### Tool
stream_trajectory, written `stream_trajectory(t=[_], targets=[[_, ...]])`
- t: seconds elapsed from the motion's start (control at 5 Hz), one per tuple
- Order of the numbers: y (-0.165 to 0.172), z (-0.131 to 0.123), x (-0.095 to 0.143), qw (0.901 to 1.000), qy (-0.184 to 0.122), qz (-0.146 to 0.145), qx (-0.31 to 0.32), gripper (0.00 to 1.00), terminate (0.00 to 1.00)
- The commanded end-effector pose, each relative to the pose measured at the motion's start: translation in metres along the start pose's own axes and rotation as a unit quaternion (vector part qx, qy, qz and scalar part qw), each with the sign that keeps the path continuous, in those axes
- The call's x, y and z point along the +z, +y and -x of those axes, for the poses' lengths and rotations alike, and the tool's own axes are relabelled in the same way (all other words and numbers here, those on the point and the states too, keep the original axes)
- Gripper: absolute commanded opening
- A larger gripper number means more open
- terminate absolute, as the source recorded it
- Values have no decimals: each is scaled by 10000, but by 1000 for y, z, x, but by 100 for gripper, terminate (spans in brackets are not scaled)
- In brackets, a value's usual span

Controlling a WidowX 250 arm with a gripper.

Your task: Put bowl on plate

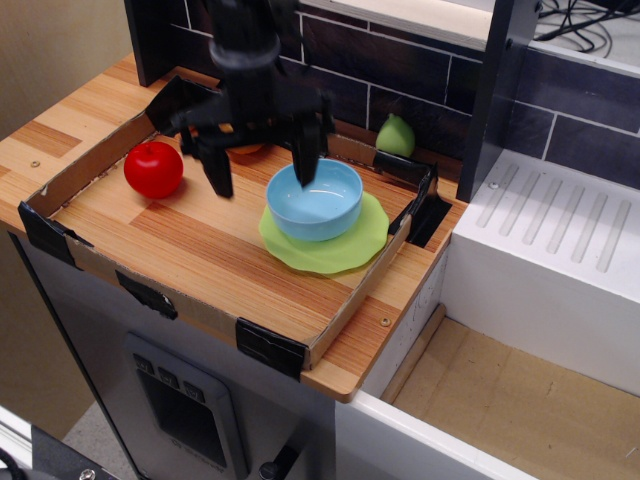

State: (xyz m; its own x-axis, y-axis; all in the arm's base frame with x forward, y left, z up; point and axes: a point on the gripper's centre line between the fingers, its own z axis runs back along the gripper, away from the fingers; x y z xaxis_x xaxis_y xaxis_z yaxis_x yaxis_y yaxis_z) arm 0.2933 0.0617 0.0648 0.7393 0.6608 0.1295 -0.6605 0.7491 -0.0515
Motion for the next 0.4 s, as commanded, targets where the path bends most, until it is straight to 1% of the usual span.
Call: stream_trajectory(t=[0.0, 0.2], targets=[[4, -16, 36, 9983, -564, 137, -79, 100, 0], [4, -16, 36, 9983, -564, 137, -79, 100, 100]])
